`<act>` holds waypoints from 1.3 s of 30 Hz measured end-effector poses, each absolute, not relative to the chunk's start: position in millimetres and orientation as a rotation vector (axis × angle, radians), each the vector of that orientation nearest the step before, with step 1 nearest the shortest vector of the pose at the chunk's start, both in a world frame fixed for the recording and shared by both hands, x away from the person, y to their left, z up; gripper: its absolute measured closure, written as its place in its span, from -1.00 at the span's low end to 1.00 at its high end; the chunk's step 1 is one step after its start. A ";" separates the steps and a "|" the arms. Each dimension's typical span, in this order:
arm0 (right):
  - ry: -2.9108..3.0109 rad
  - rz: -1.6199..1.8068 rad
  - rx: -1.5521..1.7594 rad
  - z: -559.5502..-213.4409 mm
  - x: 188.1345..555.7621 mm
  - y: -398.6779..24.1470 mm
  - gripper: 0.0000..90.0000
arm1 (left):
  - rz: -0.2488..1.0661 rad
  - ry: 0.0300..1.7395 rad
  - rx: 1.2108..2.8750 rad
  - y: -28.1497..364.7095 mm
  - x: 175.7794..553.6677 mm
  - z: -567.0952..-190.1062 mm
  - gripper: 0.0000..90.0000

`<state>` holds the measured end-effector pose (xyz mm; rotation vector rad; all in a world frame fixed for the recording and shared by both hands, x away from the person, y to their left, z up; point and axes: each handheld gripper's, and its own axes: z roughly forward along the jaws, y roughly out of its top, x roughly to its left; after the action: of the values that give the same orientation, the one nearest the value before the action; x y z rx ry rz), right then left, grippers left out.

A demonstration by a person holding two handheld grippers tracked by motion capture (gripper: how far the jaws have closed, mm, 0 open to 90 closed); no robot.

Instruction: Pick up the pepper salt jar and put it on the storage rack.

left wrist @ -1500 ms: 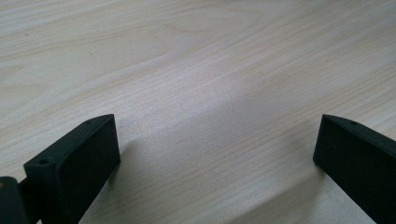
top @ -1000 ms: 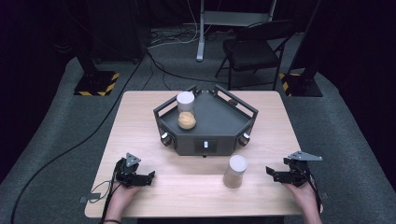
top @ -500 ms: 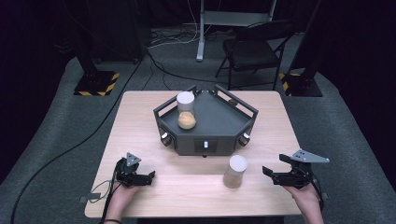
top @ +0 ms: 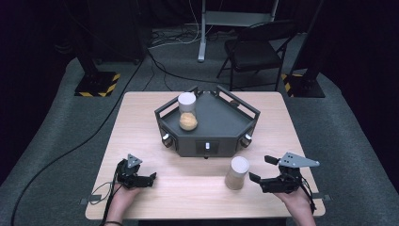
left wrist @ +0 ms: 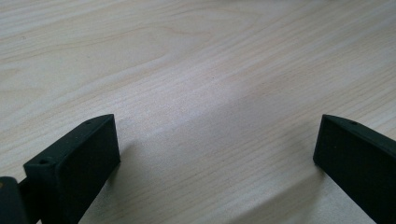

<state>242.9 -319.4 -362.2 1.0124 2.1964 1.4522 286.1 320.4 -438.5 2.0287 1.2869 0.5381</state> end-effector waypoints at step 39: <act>2.251 1.433 0.941 -406.4 275.7 -255.2 -0.46 | 0.539 1.288 2.026 318.5 286.2 -438.7 -1.00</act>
<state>275.7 -255.2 -406.4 0.9414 2.2507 1.4334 286.2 318.5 -438.7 2.0263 1.2881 0.5393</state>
